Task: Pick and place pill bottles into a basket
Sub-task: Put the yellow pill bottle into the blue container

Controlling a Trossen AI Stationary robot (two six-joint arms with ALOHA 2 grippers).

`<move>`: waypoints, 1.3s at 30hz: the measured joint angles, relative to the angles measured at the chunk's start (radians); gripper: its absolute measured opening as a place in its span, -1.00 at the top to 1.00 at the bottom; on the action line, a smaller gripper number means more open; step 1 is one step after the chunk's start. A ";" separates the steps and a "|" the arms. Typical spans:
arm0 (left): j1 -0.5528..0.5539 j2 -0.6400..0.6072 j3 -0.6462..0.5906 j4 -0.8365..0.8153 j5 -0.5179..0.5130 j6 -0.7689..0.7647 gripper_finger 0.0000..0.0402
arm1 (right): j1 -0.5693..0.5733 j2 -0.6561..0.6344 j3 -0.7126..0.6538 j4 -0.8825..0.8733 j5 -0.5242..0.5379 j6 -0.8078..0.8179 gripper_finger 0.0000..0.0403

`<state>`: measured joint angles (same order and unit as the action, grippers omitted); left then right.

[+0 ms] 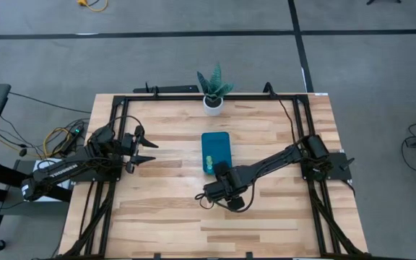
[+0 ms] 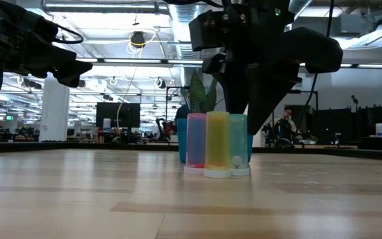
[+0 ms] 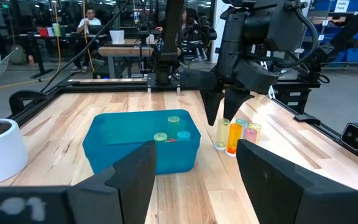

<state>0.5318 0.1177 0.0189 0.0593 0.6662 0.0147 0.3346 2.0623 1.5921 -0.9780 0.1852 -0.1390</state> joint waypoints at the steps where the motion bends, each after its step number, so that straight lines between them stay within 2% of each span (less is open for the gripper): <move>1: 0.000 0.000 0.000 0.000 0.000 0.000 -0.06 | 0.002 0.000 0.000 0.004 0.000 -0.004 0.08; 17: 0.000 0.000 0.000 0.000 0.000 0.000 -0.06 | 0.002 0.000 0.000 0.041 0.000 -0.029 0.13; 33: 0.000 0.000 0.000 0.000 0.000 0.000 -0.06 | 0.002 0.000 0.000 0.041 -0.003 -0.026 0.42; 39: 0.000 0.000 0.000 0.000 0.000 0.000 -0.06 | 0.002 0.000 0.000 0.041 -0.003 -0.018 0.46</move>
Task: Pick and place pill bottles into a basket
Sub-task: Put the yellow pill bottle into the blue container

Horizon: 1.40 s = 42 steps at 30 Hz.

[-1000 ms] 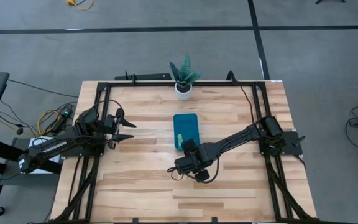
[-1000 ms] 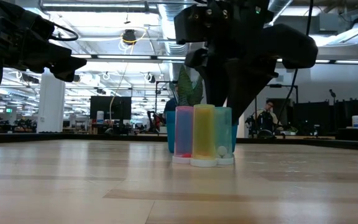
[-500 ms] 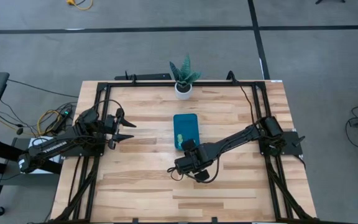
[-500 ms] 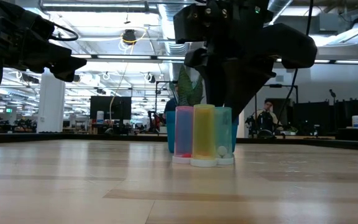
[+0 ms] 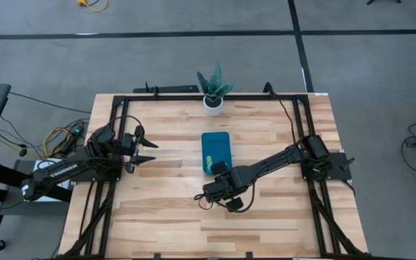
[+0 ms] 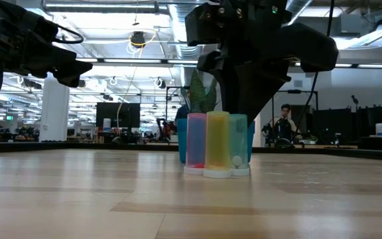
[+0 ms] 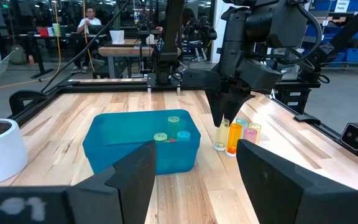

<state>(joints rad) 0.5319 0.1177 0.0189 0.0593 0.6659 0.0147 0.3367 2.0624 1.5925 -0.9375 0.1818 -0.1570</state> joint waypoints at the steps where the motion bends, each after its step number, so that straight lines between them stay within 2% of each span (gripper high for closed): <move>1: 0.000 0.000 0.000 0.000 0.000 0.000 -0.06 | 0.000 0.000 0.000 0.000 0.000 0.003 0.46; 11: 0.000 0.000 0.000 0.000 0.000 0.000 -0.06 | 0.003 -0.014 0.019 -0.051 -0.001 0.032 0.46; 29: 0.000 0.000 0.000 0.000 0.000 0.000 -0.06 | -0.001 -0.014 0.316 -0.420 0.013 0.052 0.46; 35: 0.000 0.000 0.000 0.000 0.000 0.000 -0.06 | -0.047 -0.015 0.399 -0.483 0.057 0.052 0.46; 42: 0.000 0.000 0.000 0.000 0.000 0.000 -0.06 | -0.140 -0.015 0.441 -0.482 0.056 0.000 0.46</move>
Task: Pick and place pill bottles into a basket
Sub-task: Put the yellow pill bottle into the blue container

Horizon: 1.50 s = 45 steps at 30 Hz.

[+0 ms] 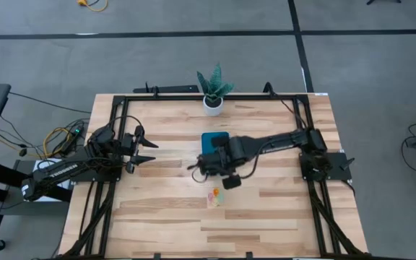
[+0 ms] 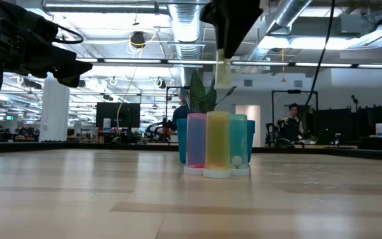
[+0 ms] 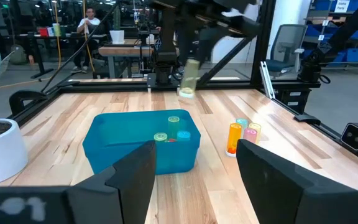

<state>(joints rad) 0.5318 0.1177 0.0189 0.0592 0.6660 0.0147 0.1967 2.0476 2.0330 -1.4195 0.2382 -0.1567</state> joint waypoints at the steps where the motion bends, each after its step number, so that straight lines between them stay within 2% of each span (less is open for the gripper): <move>1: 0.000 0.000 0.000 0.000 0.000 0.000 -0.06 | -0.014 0.000 0.002 0.002 0.000 -0.011 0.46; 15: 0.000 0.000 0.000 0.000 0.000 0.000 -0.06 | -0.168 0.000 0.002 0.067 -0.004 -0.137 0.46; 24: 0.000 0.000 0.000 0.000 0.000 0.000 -0.06 | -0.203 0.002 -0.076 0.157 -0.032 -0.205 0.46; 32: 0.000 0.000 0.000 0.000 0.000 0.000 -0.06 | -0.230 0.002 -0.077 0.179 -0.031 -0.271 0.46; 45: 0.000 0.000 0.000 0.001 0.000 0.000 -0.06 | -0.266 0.087 -0.077 0.241 -0.033 -0.375 0.46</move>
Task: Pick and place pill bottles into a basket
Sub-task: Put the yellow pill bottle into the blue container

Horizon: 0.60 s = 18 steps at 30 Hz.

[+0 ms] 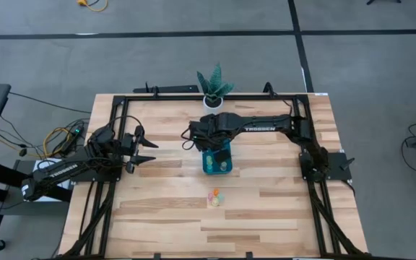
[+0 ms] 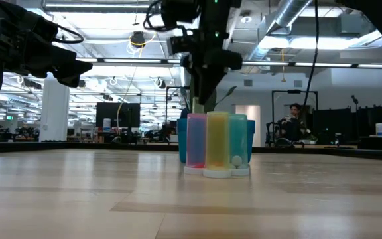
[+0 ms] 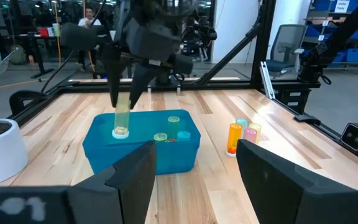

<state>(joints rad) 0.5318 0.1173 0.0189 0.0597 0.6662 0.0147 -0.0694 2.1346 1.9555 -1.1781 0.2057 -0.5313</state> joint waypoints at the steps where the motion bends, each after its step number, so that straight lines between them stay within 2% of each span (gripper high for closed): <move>1: 0.000 0.000 0.000 0.000 0.000 0.000 -0.06 | -0.003 0.001 -0.001 -0.003 -0.001 -0.002 0.46; 18: 0.000 0.000 0.000 0.000 0.000 0.000 -0.06 | -0.023 0.047 0.001 0.035 -0.055 -0.072 0.46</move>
<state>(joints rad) 0.5318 0.1173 0.0189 0.0593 0.6661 0.0147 -0.0921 2.1818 1.9564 -1.1435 0.1502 -0.6029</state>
